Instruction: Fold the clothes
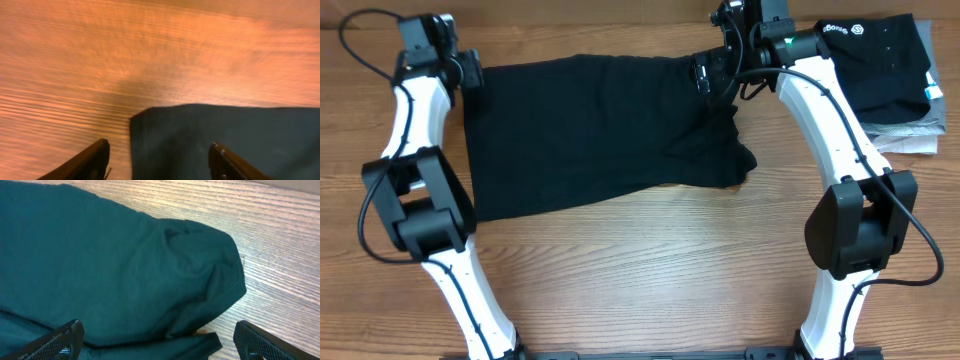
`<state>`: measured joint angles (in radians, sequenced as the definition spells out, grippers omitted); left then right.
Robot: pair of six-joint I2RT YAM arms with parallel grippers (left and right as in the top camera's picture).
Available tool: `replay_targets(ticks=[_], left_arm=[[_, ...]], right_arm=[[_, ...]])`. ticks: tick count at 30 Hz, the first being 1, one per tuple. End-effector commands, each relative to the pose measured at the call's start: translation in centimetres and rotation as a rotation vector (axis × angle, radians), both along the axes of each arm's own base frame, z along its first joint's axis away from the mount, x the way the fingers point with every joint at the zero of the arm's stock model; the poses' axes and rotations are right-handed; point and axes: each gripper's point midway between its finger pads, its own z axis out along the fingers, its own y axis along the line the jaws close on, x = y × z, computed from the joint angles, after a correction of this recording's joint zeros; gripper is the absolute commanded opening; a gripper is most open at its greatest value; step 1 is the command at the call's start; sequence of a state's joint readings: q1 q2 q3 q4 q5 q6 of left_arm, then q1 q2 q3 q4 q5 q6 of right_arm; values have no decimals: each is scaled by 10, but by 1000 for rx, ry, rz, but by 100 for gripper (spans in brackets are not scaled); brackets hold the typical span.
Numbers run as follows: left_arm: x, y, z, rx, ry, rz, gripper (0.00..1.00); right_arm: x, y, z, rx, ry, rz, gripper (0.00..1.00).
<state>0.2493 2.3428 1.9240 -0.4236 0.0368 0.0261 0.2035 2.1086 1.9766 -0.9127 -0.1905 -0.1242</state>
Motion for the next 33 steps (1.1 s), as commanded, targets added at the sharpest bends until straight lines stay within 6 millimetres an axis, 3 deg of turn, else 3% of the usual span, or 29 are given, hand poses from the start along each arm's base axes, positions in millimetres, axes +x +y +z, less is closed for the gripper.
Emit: replay_targets(ticks=[1, 7, 11, 14, 17, 20, 23, 25, 26, 27, 30, 33], left_arm=[[9, 3, -33, -5, 9, 27, 68], [20, 6, -58, -17, -23, 48, 71], [25, 8, -59, -11, -49, 48, 71], [26, 6, -65, -22, -46, 44, 63], [20, -12, -83, -85, 3, 6, 51], [8, -19, -110, -123, 73, 13, 52], [3, -19, -119, -151, 99, 39, 55], [0, -17, -120, -161, 110, 50, 43], [-1, -18, -120, -165, 112, 50, 17], [-2, -19, -120, -169, 115, 48, 4], [-14, -25, -111, -202, 180, 40, 4], [-24, -29, -89, -216, 232, 41, 4]], right_arm=[[-1, 0, 4, -13, -2, 5, 100], [-6, -1, 0, -18, 23, 5, 100], [-6, -1, 0, -18, 24, 5, 100], [-6, -1, 0, -18, 24, 5, 100], [-6, -1, 0, -15, 26, 0, 98], [-6, -1, 0, -11, 28, -8, 98], [-6, -1, 0, -11, 28, -8, 98], [-4, -2, 1, -15, 22, -12, 98], [-3, -2, 1, -17, 18, -14, 98], [-3, -2, 2, -17, 14, -15, 98], [7, -1, 8, -10, -34, -18, 98], [26, -3, 21, -5, -125, -33, 98]])
